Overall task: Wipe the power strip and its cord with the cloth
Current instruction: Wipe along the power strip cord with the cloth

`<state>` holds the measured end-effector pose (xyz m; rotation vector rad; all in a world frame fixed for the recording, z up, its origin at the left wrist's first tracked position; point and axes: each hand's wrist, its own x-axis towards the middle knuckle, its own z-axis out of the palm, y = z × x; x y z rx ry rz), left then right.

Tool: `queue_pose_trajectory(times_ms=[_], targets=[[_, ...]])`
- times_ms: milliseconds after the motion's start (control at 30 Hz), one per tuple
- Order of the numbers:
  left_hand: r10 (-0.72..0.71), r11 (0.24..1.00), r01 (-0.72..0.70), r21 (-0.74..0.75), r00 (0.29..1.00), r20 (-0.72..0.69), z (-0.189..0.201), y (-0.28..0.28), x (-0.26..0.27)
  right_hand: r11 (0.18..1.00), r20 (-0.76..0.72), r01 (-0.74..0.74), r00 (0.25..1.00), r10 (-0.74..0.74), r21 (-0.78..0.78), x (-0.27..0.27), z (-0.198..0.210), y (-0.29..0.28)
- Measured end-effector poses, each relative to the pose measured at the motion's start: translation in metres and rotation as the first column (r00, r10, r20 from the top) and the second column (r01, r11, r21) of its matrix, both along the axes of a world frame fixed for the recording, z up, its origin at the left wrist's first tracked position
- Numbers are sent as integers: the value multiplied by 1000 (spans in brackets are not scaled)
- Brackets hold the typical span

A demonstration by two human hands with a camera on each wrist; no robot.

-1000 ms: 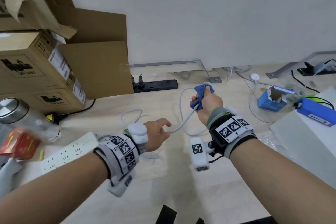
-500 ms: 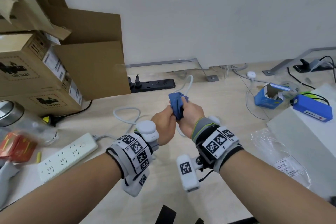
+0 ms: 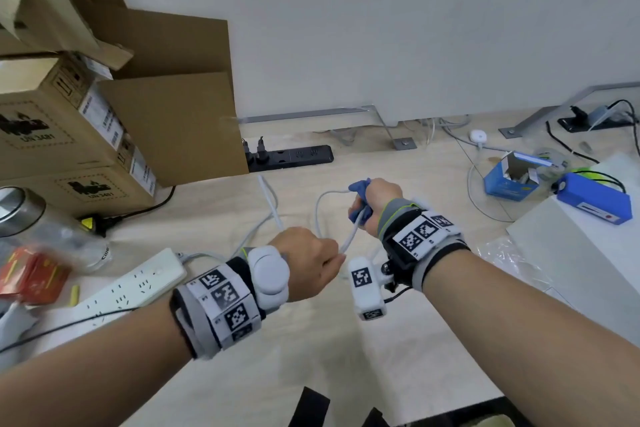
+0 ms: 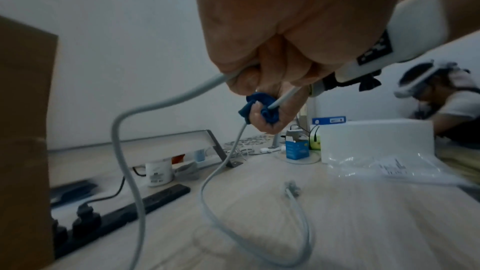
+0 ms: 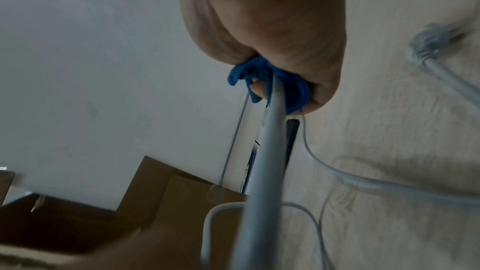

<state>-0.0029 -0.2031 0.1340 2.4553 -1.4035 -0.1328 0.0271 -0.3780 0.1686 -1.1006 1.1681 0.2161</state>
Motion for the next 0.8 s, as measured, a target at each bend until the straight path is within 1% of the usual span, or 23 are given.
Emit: queue_pose_trajectory(times_ms=[67, 100, 167, 233, 267, 333, 400, 433, 467, 533, 567, 600, 633, 700, 733, 767, 800], targets=[[-98, 994, 103, -40, 989, 106, 3, 8, 10, 1000, 28, -21, 999, 20, 11, -2, 0, 1], [-149, 988, 152, -21, 981, 122, 5, 14, 14, 1000, 42, -22, 999, 21, 4, -2, 0, 0], [-232, 972, 227, 56, 969, 91, 1, 31, 22, 1000, 40, 3, 999, -2, -22, -1, 2, -7], [-286, 947, 278, 163, 958, 23, -5, 49, 27, 997, 36, 75, 997, -74, -15, -2, 2, -20], [-276, 937, 268, 225, 961, 3, -9, 57, 30, 993, 44, 114, 992, -115, 6, -2, 0, -24], [-190, 893, 179, 412, 982, -15, -9, 63, 39, 986, 98, 156, 982, -160, 51, -3, -3, -25], [-32, 817, 53, 574, 998, -47, -12, 60, 45, 981, 154, 180, 970, -190, 77, -1, -6, -21], [56, 798, 10, 602, 994, -90, -15, 56, 45, 977, 172, 192, 963, -206, 98, 0, -8, -18], [130, 808, -20, 589, 981, -146, -20, 53, 43, 971, 180, 206, 957, -226, 120, 2, -8, -16], [229, 883, -77, 464, 931, -283, -33, 43, 36, 956, 196, 245, 941, -275, 163, 4, -8, -14], [270, 919, -122, 374, 887, -374, -38, 35, 30, 945, 214, 268, 928, -305, 188, 5, -8, -12], [298, 944, -184, 273, 828, -474, -41, 26, 23, 938, 234, 280, 917, -324, 204, 6, -9, -10], [315, 949, -255, 185, 760, -569, -43, 14, 16, 934, 256, 282, 907, -334, 219, 6, -9, -7], [318, 913, -405, 52, 624, -714, -45, -9, 5, 935, 291, 286, 895, -338, 208, 6, -10, 0], [311, 882, -470, -2, 587, -747, -45, -19, 0, 936, 308, 290, 888, -341, 199, 6, -11, 1], [313, 858, -511, -50, 597, -739, -45, -26, -2, 936, 330, 294, 879, -344, 192, 7, -13, 2], [328, 843, -530, -91, 640, -695, -44, -30, -2, 941, 349, 294, 875, -336, 169, 7, -14, 3]])
